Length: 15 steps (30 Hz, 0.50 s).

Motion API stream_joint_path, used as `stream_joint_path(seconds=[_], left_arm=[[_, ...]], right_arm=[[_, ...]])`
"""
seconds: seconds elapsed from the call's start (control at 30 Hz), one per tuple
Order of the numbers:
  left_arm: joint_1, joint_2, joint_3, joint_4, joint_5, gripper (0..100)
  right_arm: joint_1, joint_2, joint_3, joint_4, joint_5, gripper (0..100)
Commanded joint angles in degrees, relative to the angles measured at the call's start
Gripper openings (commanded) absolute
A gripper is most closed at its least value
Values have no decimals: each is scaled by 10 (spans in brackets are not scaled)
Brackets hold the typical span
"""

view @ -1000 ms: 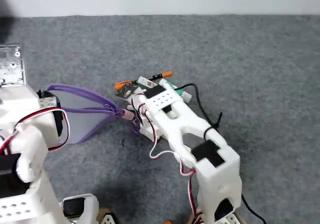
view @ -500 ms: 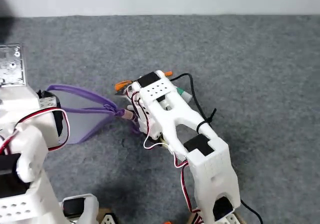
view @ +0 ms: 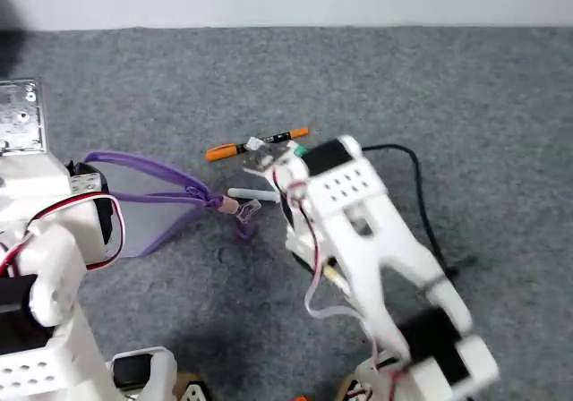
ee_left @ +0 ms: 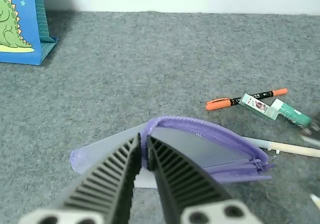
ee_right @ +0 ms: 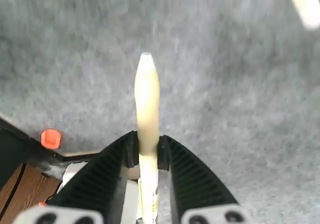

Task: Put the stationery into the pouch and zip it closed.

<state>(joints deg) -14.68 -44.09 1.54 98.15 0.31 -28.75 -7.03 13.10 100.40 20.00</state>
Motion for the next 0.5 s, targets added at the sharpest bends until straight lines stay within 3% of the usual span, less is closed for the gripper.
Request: stream_joint_path(seconds=[0.0, 0.1, 0.17, 0.33, 0.47], left_arm=[[-7, 2, 8, 23, 7, 13], [-5, 2, 8, 23, 7, 13], [-5, 2, 8, 23, 8, 13], [-6, 2, 8, 23, 8, 13], [-4, 2, 8, 23, 8, 13]], right_arm=[[6, -151, 28, 24, -4, 9], [3, -237, 29, 23, -10, 9], [3, -276, 28, 20, -52, 9], [2, -372, 28, -51, -265, 8], [1, -436, 31, -204, -381, 8]])
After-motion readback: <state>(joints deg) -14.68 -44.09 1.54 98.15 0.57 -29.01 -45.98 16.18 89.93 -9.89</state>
